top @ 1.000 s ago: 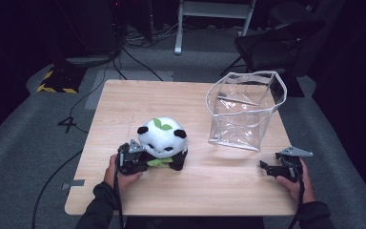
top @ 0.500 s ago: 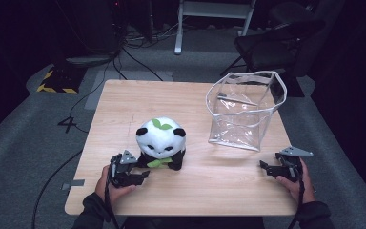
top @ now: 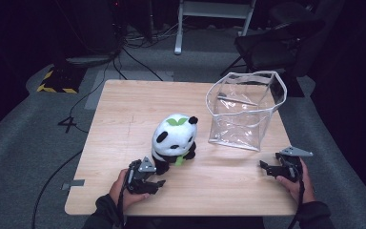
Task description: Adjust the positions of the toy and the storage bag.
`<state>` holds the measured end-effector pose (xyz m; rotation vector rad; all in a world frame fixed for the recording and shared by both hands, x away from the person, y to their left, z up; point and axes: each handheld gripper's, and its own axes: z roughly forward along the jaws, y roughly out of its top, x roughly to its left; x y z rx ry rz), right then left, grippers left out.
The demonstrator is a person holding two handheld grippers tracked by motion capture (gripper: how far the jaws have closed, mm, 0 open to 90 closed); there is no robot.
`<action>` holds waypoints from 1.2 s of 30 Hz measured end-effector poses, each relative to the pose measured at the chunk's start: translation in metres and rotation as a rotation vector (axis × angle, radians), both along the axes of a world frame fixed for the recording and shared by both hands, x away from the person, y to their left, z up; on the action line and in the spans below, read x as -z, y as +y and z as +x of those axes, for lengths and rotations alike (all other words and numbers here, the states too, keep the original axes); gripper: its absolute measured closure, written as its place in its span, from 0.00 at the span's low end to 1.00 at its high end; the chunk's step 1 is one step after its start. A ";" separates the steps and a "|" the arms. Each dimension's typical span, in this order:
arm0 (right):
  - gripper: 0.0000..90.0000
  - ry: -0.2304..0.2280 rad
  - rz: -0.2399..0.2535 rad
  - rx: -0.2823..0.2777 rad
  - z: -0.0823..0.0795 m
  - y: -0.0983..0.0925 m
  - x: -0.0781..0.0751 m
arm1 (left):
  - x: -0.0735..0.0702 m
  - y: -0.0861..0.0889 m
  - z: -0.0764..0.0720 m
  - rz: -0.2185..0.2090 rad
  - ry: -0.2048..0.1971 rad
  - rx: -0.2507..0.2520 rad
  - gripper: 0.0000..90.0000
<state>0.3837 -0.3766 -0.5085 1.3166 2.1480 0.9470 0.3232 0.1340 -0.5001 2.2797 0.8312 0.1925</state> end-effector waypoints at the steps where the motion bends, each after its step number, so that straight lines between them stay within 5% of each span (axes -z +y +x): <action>1: 0.18 0.000 0.000 0.000 0.000 0.000 0.000 | 0.000 -0.004 -0.001 0.001 -0.002 0.016 0.48; 14: 0.18 0.000 0.000 0.000 0.000 0.000 0.000 | -0.001 -0.029 -0.003 0.010 -0.035 0.080 0.43; 24: 0.18 0.000 0.000 0.000 0.000 0.000 0.000 | -0.029 -0.003 -0.007 -0.080 -0.161 -0.078 0.31; 36: 0.18 0.000 -0.002 0.000 0.000 0.000 0.000 | -0.054 -0.003 -0.002 -0.099 -0.282 -0.163 0.18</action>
